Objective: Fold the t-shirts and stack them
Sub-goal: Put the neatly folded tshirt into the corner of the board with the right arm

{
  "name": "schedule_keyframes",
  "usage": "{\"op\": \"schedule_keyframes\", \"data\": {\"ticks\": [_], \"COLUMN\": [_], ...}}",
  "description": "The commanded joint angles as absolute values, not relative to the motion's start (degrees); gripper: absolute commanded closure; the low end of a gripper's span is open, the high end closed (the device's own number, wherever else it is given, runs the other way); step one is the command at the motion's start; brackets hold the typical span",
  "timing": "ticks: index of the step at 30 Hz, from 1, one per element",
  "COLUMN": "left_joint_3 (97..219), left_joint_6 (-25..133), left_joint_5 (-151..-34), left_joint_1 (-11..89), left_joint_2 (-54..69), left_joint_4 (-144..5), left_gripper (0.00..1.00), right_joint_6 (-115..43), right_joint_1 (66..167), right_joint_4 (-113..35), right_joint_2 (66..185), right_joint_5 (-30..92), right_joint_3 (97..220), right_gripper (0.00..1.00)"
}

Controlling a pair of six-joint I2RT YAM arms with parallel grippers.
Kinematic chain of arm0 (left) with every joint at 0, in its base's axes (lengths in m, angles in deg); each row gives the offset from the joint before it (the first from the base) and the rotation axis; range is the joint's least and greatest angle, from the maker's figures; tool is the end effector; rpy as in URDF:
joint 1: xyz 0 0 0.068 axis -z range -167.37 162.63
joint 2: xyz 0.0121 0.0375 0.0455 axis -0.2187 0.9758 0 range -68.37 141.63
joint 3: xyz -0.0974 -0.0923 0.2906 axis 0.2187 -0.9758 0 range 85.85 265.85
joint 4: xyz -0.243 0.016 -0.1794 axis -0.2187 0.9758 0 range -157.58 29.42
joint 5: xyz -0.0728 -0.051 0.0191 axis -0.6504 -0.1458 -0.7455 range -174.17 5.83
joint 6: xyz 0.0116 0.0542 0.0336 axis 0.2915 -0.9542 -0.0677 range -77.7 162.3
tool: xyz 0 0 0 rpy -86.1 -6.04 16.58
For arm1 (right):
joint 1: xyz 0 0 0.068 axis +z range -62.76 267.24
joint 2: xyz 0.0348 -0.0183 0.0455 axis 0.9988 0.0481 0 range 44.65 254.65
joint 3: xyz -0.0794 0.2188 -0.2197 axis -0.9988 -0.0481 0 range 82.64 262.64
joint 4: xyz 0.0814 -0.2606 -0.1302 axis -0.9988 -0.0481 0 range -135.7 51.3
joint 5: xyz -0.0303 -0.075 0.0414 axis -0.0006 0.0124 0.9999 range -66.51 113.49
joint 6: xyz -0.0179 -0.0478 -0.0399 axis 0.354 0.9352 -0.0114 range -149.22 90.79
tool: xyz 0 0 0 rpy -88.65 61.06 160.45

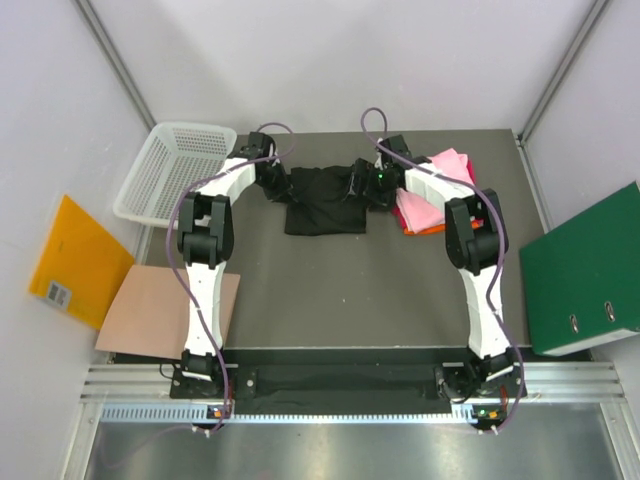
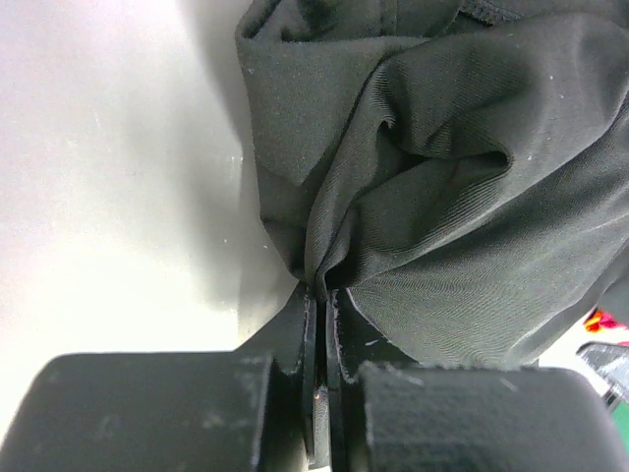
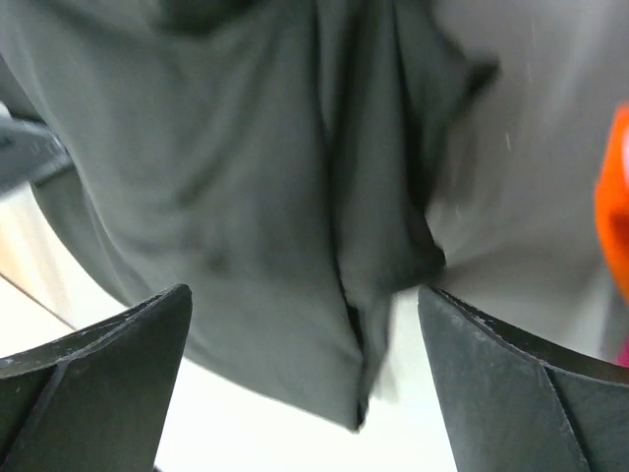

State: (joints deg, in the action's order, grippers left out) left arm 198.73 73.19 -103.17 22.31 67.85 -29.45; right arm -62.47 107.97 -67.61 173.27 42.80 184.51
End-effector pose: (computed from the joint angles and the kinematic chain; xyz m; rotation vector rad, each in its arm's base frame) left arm 0.5813 -0.1157 0.1635 -0.3859 2.6871 -0.6647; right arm 0.5255 0.2167 0.1811 0.1507 2.6514 0.7740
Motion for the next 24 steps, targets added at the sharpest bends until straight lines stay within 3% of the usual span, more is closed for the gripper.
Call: {"op": "schedule_keyframes", "data": {"ticks": [1,5,7,8,9,12,14,16,17,19,22,24], "left_joint_3": [199.05,199.31,199.58,199.66,199.66,199.93,200.02,199.75,199.67,198.62,196.51,195.02], "left_joint_6": [70.42,69.81,69.9,69.81,69.81,69.63,69.55,69.28,69.2,68.93,68.75,68.75], "left_joint_5": [-99.9,-100.6,-100.78,-100.95,-101.04,-101.22,-101.75,-102.18,-102.01,-101.05,-99.2,-99.02], "left_joint_1": [20.98,20.98,20.98,20.98,21.07,21.07,21.07,21.07,21.07,21.07,20.98,20.9], "left_joint_2": [67.42,67.42,67.59,67.59,67.59,67.51,67.24,66.37,65.93,63.83,60.4,58.81], "left_joint_4": [-25.12,-24.77,-24.51,-24.42,-24.33,-24.07,-23.63,-23.02,-22.84,-22.22,-22.49,-22.84], "left_gripper": [1.0,1.0,1.0,1.0,1.0,1.0,0.98,0.65,0.43,0.13,0.02,0.01], "right_joint_6": [-62.52,-62.44,-62.44,-62.18,-62.17,-61.39,-59.81,-57.71,-56.73,-53.84,-50.14,-48.04], "right_joint_1": [109.39,110.7,111.15,111.5,111.76,112.11,112.38,112.47,112.55,112.73,112.64,112.64], "right_joint_4": [-65.25,-65.51,-65.77,-66.21,-66.65,-69.11,-71.3,-72.19,-73.32,-74.73,-76.15,-77.19], "right_joint_2": [178.41,181.49,182.9,183.68,183.86,182.9,180.37,177.9,175.37,173.07,168.76,166.91], "right_joint_5": [39.58,38.61,38.78,38.96,39.13,37.38,33.96,31.24,30.53,28.43,27.62,27.62], "right_joint_3": [189.85,193.46,194.87,195.31,195.93,195.67,194.71,193.83,193.47,193.56,193.73,194.26], "right_gripper": [0.02,0.06,0.18,0.27,0.5,0.93,1.0,1.0,1.0,1.0,0.99,0.98]}}
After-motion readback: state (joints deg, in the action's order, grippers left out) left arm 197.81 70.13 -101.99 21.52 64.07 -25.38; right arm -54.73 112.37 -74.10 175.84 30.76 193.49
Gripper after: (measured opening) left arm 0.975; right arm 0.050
